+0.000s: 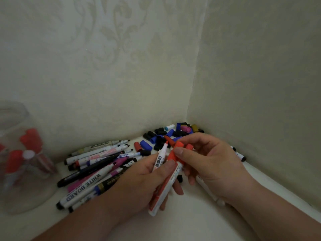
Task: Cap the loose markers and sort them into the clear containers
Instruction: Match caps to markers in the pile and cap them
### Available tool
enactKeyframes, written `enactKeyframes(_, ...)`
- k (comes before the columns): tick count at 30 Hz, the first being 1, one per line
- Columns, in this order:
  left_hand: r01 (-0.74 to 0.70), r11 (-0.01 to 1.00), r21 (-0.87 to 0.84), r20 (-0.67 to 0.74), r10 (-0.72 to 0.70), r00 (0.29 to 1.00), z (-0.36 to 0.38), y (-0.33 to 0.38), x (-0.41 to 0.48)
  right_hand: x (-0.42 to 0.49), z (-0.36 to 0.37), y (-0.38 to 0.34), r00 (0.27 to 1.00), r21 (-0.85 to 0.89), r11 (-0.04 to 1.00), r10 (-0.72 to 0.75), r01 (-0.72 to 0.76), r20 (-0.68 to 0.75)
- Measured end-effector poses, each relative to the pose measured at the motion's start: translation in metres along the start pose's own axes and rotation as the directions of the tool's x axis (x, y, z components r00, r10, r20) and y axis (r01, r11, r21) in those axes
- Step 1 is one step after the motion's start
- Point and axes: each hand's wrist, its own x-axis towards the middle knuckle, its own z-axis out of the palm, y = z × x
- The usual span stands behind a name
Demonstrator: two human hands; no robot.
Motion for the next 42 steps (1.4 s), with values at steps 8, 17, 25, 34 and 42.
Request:
enactKeyframes(8, 0.063, 0.876, -0.478, -0.105, -0.128, 0.986, -0.005, -0.004, 0.012, 0.007, -0.02, -0.039, 0.983, 0.102, 0.983, -0.137, 0.15, -0.125)
enactKeyframes(17, 0.051, 0.72, -0.692, -0.081, -0.147, 0.986, -0.015, 0.0, 0.007, 0.038, 0.032, -0.074, 0.95, 0.233, 0.921, -0.301, 0.312, -0.083)
enactKeyframes(25, 0.113, 0.713, -0.692, -0.117, -0.265, 0.957, -0.012, 0.008, 0.002, 0.064, 0.15, -0.097, 0.97, 0.403, 0.895, -0.235, 0.188, 0.069)
enactKeyframes(34, 0.024, 0.815, -0.579, -0.15, -0.136, 0.979, -0.014, 0.003, 0.004, 0.083, 0.168, -0.109, 0.929, 0.122, 0.992, -0.062, 0.018, 0.364)
enactKeyframes(42, -0.001, 0.806, -0.592, -0.131, -0.096, 0.987, -0.01, -0.001, 0.008, 0.07, 0.038, -0.096, 0.972, -0.149, 0.964, -0.201, 0.218, 0.118)
